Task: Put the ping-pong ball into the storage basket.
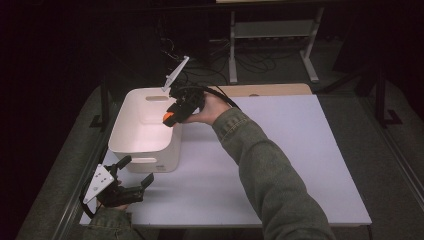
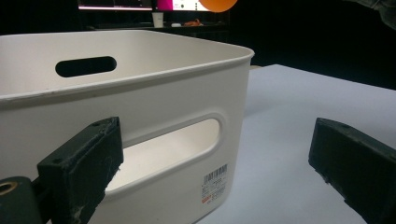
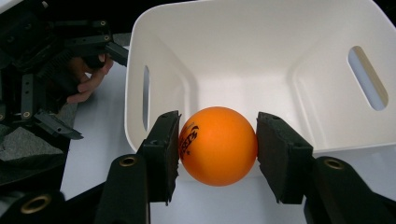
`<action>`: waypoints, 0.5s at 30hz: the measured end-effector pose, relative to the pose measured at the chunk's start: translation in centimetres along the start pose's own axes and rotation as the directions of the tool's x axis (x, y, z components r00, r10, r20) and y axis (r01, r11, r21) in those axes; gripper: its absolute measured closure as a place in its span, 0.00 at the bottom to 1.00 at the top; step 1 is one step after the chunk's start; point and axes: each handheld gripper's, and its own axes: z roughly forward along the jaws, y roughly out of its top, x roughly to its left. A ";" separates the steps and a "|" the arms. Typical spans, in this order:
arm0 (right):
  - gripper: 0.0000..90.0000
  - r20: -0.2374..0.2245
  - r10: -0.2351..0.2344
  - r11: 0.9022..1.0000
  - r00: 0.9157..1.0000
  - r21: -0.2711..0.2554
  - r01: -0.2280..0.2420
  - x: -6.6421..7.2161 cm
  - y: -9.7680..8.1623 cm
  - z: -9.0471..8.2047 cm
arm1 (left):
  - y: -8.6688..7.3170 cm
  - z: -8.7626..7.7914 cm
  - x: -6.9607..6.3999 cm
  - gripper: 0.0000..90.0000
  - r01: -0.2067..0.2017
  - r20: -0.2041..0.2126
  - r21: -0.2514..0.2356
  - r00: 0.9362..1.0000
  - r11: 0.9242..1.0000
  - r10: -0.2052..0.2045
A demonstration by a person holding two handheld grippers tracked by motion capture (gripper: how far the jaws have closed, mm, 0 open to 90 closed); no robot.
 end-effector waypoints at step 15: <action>0.55 -0.027 -0.014 1.000 1.000 0.003 0.014 0.4 1.0 1.7 | 0.0 0.0 0.0 0.03 -0.004 0.001 0.001 1.000 1.000 0.004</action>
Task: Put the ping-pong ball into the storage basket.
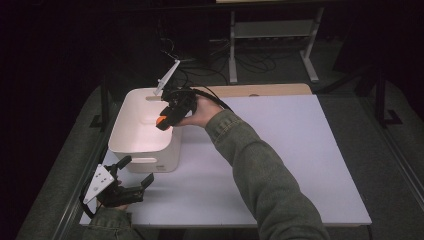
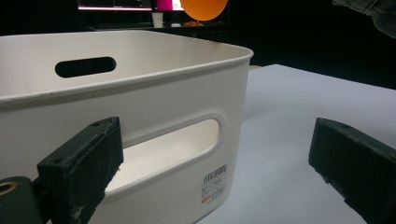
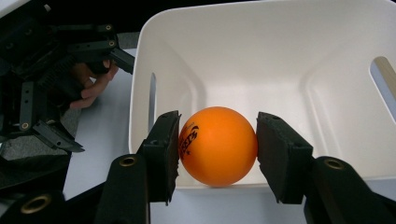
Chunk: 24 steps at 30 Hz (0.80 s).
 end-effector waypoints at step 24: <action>0.55 -0.049 -0.025 0.999 0.998 0.023 0.026 0.6 1.0 3.1 | 0.0 0.0 0.0 0.03 -0.003 0.005 -0.001 1.000 1.000 0.003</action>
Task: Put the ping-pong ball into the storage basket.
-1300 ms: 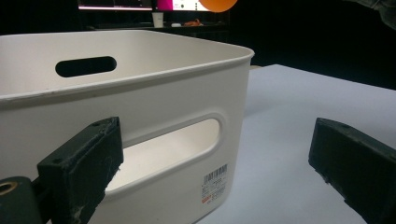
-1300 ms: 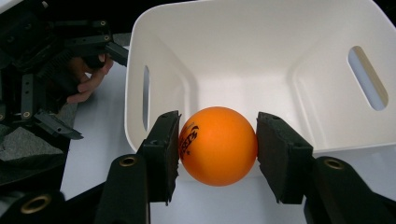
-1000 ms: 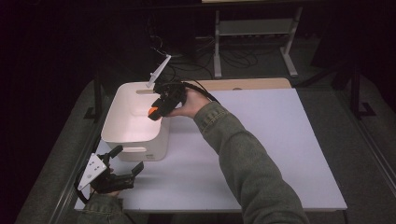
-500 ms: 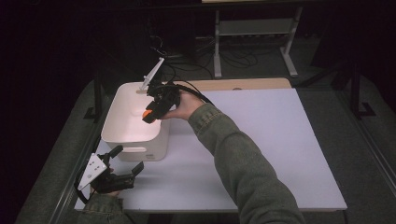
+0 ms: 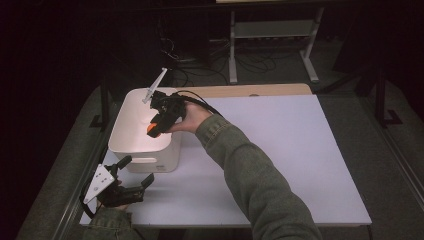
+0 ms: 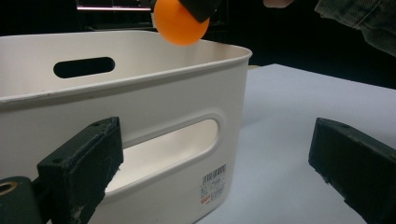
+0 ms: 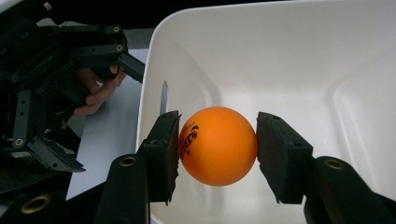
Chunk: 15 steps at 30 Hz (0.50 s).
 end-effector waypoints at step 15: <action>0.55 -0.021 0.005 0.999 1.000 0.040 -0.005 0.0 -0.1 1.9 | 0.0 0.0 0.0 0.03 0.000 0.001 0.003 1.000 1.000 0.000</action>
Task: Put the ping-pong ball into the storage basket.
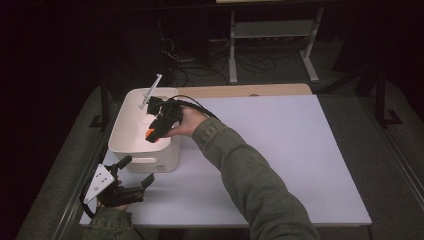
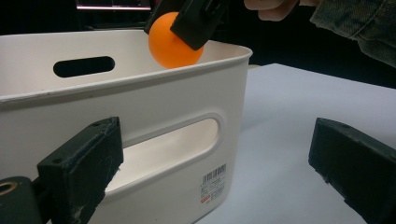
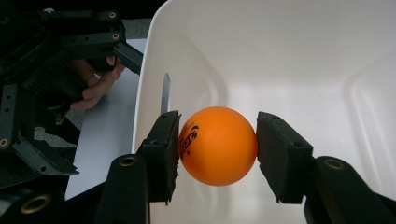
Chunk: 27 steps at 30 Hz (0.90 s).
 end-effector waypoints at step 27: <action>0.00 0.210 0.137 0.983 0.968 -0.148 -0.107 -0.1 -2.9 -4.8 | 0.0 -0.1 -0.1 0.03 -0.004 -0.001 0.004 1.000 1.000 0.004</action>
